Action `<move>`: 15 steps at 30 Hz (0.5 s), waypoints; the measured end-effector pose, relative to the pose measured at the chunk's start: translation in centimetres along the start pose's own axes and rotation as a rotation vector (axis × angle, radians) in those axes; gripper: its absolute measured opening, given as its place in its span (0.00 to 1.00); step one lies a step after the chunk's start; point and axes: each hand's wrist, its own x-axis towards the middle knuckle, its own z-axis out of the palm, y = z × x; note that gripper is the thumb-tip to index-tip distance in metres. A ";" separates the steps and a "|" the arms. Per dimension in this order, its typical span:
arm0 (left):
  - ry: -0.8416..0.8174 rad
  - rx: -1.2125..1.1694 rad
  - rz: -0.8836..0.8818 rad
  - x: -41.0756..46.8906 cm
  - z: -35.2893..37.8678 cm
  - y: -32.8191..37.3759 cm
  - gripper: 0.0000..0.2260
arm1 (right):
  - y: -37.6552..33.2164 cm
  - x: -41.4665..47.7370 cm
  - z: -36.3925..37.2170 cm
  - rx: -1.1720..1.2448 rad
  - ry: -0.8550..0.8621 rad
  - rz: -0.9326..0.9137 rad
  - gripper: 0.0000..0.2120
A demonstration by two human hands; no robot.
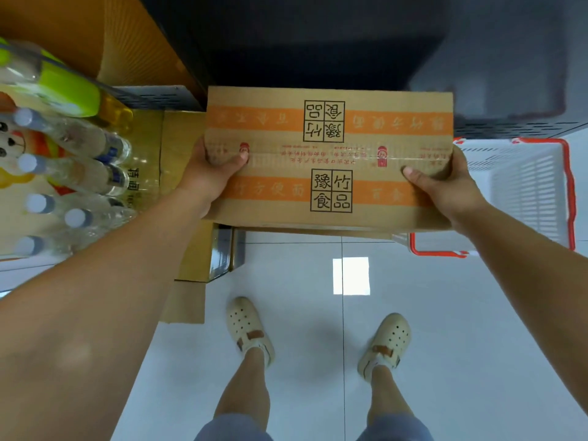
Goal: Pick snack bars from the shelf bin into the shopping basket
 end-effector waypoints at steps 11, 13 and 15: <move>0.014 0.018 0.016 0.0 -0.4 -1.0 0.31 | 2.2 -1.3 0.4 0.016 0.026 -0.002 0.38; 0.009 0.037 0.027 0.1 -0.4 -1.2 0.31 | 2.1 -1.2 0.5 0.014 0.031 0.004 0.39; 0.004 0.066 0.037 0.3 -0.4 -1.6 0.32 | 2.3 -1.2 0.6 -0.010 0.037 0.015 0.41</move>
